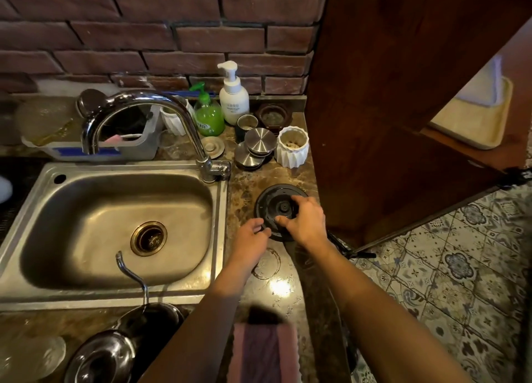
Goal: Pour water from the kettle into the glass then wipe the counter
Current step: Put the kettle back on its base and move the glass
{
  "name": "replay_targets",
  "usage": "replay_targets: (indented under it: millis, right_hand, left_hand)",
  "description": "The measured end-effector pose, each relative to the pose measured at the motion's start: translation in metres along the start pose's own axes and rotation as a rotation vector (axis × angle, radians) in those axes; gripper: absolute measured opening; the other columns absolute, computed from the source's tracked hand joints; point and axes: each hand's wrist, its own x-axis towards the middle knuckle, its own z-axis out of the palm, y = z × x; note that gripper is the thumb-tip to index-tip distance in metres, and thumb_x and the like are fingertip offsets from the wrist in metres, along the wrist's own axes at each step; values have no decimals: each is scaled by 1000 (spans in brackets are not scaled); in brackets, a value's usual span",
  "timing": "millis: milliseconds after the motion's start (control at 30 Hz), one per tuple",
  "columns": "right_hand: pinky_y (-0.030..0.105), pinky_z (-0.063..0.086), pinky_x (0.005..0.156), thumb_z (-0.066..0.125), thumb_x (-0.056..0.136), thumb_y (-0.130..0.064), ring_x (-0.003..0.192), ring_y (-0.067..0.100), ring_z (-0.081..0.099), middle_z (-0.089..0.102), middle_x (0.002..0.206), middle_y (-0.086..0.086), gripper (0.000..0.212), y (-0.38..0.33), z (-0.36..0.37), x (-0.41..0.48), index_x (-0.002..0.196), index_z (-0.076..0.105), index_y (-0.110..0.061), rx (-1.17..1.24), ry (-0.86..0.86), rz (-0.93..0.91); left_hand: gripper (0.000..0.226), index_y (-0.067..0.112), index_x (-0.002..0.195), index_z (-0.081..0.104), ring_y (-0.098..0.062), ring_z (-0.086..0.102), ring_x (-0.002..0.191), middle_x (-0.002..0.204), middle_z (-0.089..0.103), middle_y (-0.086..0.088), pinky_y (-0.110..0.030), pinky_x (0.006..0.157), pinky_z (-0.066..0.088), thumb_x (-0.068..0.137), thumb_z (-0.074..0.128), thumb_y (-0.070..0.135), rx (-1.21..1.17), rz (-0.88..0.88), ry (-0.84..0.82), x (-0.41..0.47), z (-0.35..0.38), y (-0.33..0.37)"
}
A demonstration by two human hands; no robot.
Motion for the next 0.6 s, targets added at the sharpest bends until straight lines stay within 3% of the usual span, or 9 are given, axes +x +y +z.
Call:
replay_targets:
  millis: [233, 400, 500, 600]
  right_hand:
    - [43, 50, 107, 71, 90, -43, 124, 31, 61, 59, 138, 13, 62, -36, -9, -32, 144, 57, -15, 31, 6, -101]
    - [35, 44, 107, 66, 96, -34, 125, 27, 59, 62, 137, 12, 51, -100, -10, -70, 142, 59, -15, 104, 20, -256]
    - [32, 41, 107, 66, 97, -26, 126, 25, 59, 65, 136, 11, 44, -143, -8, -98, 138, 63, -13, 173, 41, -356]
    - [34, 48, 103, 68, 95, -29, 117, 23, 65, 69, 129, 9, 41, -183, 2, -130, 134, 66, -15, 268, 52, -431]
  left_hand:
    - [36, 17, 132, 60, -19, 57, 120, 130, 64, -1, -28, 98, 40, 96, 57, 18, 235, 166, 38, -33, -32, 15]
    - [26, 19, 120, 68, -14, 63, 93, 108, 69, 2, -25, 78, 49, 96, 58, 18, 296, 339, 141, -72, -82, 38]
    - [29, 21, 120, 68, -18, 66, 104, 116, 72, 0, -35, 94, 53, 93, 59, 24, 344, 466, 207, -100, -125, 42]
    - [31, 24, 123, 67, -18, 66, 109, 120, 72, 0, -41, 99, 52, 93, 60, 29, 332, 520, 299, -129, -176, 34]
